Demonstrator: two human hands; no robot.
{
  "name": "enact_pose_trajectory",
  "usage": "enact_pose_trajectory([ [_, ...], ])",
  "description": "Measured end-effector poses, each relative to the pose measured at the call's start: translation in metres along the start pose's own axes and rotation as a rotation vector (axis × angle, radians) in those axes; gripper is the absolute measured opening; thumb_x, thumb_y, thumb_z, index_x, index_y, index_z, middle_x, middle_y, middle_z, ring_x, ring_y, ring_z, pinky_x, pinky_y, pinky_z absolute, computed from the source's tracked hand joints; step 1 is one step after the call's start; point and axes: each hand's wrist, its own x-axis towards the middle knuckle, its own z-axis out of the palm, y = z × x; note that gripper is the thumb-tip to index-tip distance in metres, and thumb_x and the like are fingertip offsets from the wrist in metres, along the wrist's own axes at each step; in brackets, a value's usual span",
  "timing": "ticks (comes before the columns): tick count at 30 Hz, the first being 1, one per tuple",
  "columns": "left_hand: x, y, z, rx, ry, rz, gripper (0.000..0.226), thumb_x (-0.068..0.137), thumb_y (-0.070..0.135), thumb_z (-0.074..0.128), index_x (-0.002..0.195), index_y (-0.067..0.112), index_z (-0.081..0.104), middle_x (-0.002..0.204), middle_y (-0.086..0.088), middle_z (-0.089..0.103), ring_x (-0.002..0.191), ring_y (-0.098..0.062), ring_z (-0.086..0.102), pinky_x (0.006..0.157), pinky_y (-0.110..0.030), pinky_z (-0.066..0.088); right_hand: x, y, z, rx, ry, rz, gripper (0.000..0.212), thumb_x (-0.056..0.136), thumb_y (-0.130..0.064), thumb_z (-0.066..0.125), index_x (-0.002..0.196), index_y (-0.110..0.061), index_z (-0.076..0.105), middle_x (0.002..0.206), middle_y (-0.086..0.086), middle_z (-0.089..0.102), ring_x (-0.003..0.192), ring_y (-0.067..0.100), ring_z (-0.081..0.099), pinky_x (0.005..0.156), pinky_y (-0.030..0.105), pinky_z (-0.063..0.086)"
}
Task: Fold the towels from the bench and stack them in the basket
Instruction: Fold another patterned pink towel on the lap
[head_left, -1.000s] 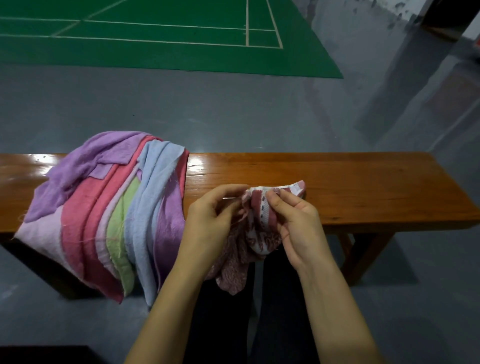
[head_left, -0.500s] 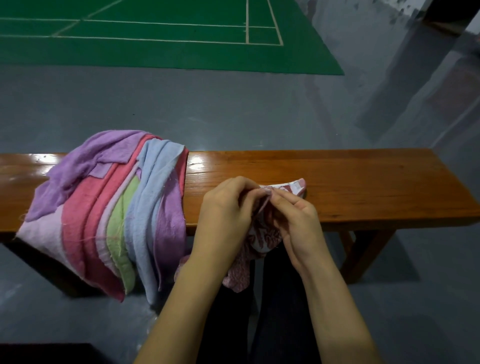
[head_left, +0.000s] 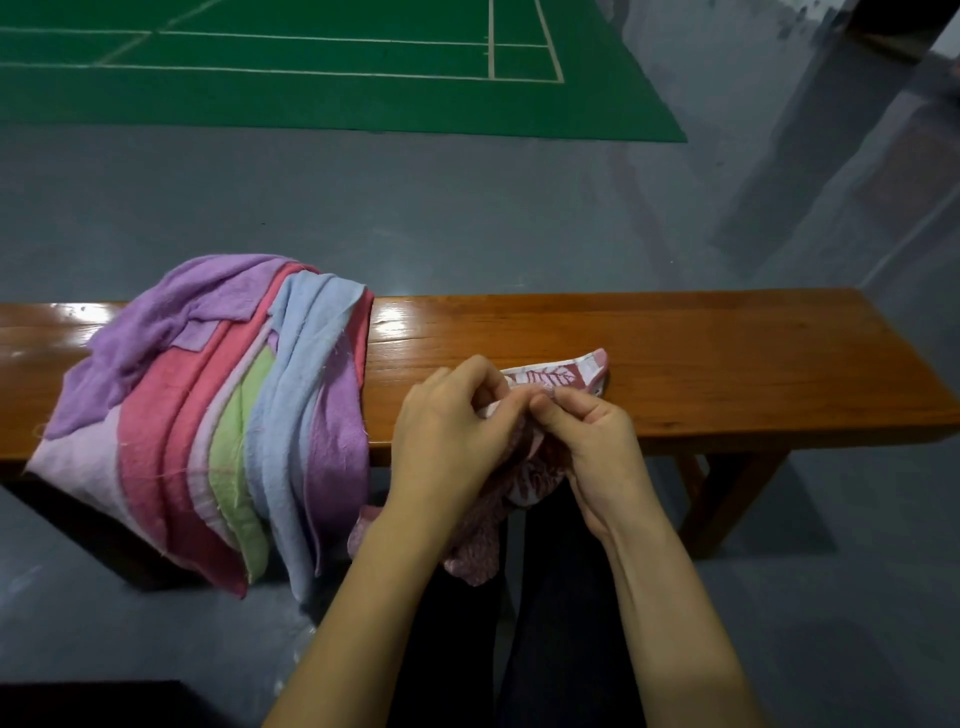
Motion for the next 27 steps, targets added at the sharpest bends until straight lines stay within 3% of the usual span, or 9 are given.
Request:
enact_pose_trajectory([
  [6, 0.003, -0.044, -0.014, 0.048, -0.28, 0.031, 0.052, 0.074, 0.068, 0.05, 0.059, 0.019, 0.046, 0.052, 0.004, 0.047, 0.052, -0.008, 0.042, 0.057, -0.036, 0.041, 0.006, -0.003, -0.017, 0.122, 0.265, 0.005, 0.012, 0.09, -0.016, 0.058, 0.093, -0.009, 0.067, 0.086, 0.005, 0.073, 0.077, 0.013, 0.069, 0.065, 0.021, 0.055],
  [9, 0.01, -0.074, -0.042, 0.111, -0.328, 0.11, 0.048, 0.071, 0.069, 0.053, 0.054, 0.027, 0.036, 0.047, 0.007, 0.042, 0.047, -0.005, 0.041, 0.05, -0.022, 0.032, 0.007, 0.002, -0.028, 0.072, 0.396, -0.009, 0.013, 0.095, -0.016, 0.054, 0.089, -0.013, 0.066, 0.079, -0.003, 0.073, 0.074, 0.008, 0.066, 0.066, 0.018, 0.053],
  [13, 0.021, -0.094, -0.067, 0.148, -0.419, 0.102, 0.062, 0.066, 0.08, 0.053, 0.052, 0.021, 0.039, 0.048, 0.007, 0.044, 0.046, -0.006, 0.041, 0.051, -0.021, 0.034, 0.006, 0.013, -0.03, -0.007, 0.45, -0.024, 0.016, 0.096, -0.018, 0.053, 0.086, -0.016, 0.065, 0.078, -0.005, 0.072, 0.077, 0.009, 0.065, 0.073, 0.024, 0.051],
  [17, 0.02, -0.088, -0.068, -0.181, -0.493, -0.123, 0.052, 0.067, 0.051, 0.079, 0.055, 0.011, 0.048, 0.052, -0.004, 0.059, 0.057, -0.025, 0.066, 0.062, -0.038, 0.054, 0.009, 0.012, -0.032, 0.005, 0.532, -0.063, 0.016, 0.098, -0.019, 0.051, 0.088, -0.018, 0.064, 0.083, -0.003, 0.07, 0.074, 0.005, 0.064, 0.065, 0.017, 0.05],
  [19, 0.02, -0.084, -0.068, -0.251, -0.48, -0.128, 0.042, 0.072, 0.041, 0.08, 0.054, 0.02, 0.048, 0.05, 0.002, 0.055, 0.053, -0.018, 0.065, 0.057, -0.035, 0.055, 0.01, 0.009, -0.036, 0.007, 0.578, -0.088, 0.018, 0.098, -0.019, 0.05, 0.085, -0.019, 0.063, 0.083, -0.003, 0.068, 0.074, 0.005, 0.062, 0.063, 0.015, 0.049],
  [21, 0.024, -0.089, -0.075, 0.017, -0.399, 0.057, 0.051, 0.076, 0.062, 0.066, 0.054, 0.023, 0.041, 0.045, 0.007, 0.044, 0.044, -0.003, 0.048, 0.05, -0.018, 0.042, 0.011, 0.007, -0.042, -0.006, 0.617, -0.101, 0.02, 0.099, -0.02, 0.05, 0.084, -0.02, 0.063, 0.084, -0.003, 0.067, 0.077, 0.006, 0.061, 0.066, 0.017, 0.048],
  [23, 0.032, -0.093, -0.084, 0.224, -0.369, 0.208, 0.057, 0.075, 0.08, 0.044, 0.051, 0.029, 0.038, 0.043, 0.005, 0.036, 0.044, -0.008, 0.04, 0.046, -0.017, 0.029, 0.013, 0.006, -0.049, -0.005, 0.665, -0.111, 0.019, 0.099, -0.022, 0.05, 0.086, -0.02, 0.063, 0.087, -0.002, 0.067, 0.08, 0.007, 0.061, 0.07, 0.02, 0.048],
  [26, 0.034, -0.099, -0.091, 0.127, -0.402, 0.219, 0.046, 0.073, 0.082, 0.043, 0.061, 0.04, 0.058, 0.053, 0.009, 0.052, 0.05, -0.003, 0.047, 0.051, -0.018, 0.035, 0.015, 0.005, -0.058, 0.011, 0.71, -0.127, 0.017, 0.099, -0.022, 0.05, 0.089, -0.018, 0.062, 0.086, -0.002, 0.065, 0.08, 0.008, 0.06, 0.072, 0.02, 0.047],
  [27, 0.033, -0.099, -0.092, 0.037, -0.415, 0.175, 0.049, 0.07, 0.081, 0.048, 0.064, 0.034, 0.059, 0.054, 0.008, 0.053, 0.051, -0.002, 0.047, 0.052, -0.02, 0.038, 0.015, 0.005, -0.06, 0.02, 0.713, -0.128, 0.017, 0.099, -0.022, 0.049, 0.089, -0.017, 0.062, 0.085, -0.001, 0.064, 0.079, 0.007, 0.059, 0.071, 0.021, 0.047],
])
